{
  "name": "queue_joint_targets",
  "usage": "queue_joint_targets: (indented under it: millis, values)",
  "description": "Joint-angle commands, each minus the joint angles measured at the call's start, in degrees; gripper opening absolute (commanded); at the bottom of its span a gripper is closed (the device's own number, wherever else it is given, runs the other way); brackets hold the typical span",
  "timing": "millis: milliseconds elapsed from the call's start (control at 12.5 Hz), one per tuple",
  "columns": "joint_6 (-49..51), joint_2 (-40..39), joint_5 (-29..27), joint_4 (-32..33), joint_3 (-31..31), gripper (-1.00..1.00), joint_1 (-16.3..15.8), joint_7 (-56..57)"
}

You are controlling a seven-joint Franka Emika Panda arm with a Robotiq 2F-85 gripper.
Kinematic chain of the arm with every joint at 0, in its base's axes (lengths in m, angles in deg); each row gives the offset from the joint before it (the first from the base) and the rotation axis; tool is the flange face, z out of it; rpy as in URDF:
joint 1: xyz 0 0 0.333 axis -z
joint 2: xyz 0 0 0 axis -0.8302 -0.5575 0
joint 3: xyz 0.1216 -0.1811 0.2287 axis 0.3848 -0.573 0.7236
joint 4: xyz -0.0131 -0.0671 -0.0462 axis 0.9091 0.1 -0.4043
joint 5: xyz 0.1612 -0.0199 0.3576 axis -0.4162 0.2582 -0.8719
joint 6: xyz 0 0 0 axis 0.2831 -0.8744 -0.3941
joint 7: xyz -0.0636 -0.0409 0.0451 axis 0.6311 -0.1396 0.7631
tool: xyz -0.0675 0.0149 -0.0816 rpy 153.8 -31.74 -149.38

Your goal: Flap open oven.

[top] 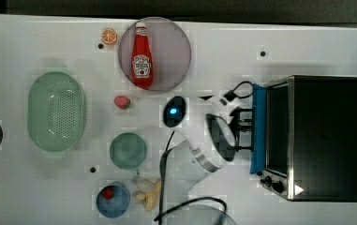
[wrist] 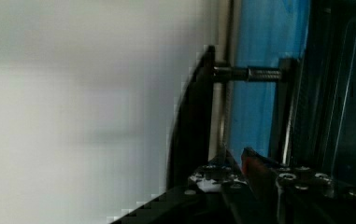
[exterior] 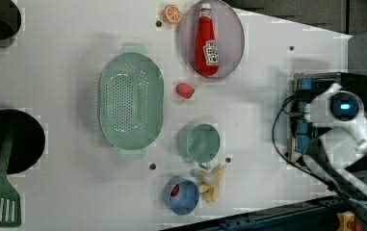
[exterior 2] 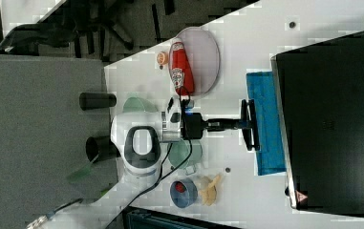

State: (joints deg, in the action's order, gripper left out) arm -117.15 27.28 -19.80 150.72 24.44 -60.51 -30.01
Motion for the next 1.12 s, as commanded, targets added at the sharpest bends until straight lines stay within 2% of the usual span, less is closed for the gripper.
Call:
queue_joint_targets:
  millis: [80, 240, 320, 800, 960, 1120]
  values:
    - [2.0, -5.7, 5.2, -1.0, 2.1, -0.65, -3.3, -17.4]
    - [3.2, -9.5, 9.5, -1.7, 2.7, -0.65, -4.9, -21.3]
    - [3.1, -11.4, 9.9, -2.3, 2.7, -0.65, -5.4, -22.9]
    - [1.7, -18.6, 9.9, -6.6, 2.8, -0.65, -6.3, -25.9]
    - [1.5, -18.3, 9.7, -7.2, 2.9, -0.65, -6.3, -25.9]
    - [-2.1, -16.8, 6.6, -8.2, 3.3, -0.65, -6.3, -25.9]
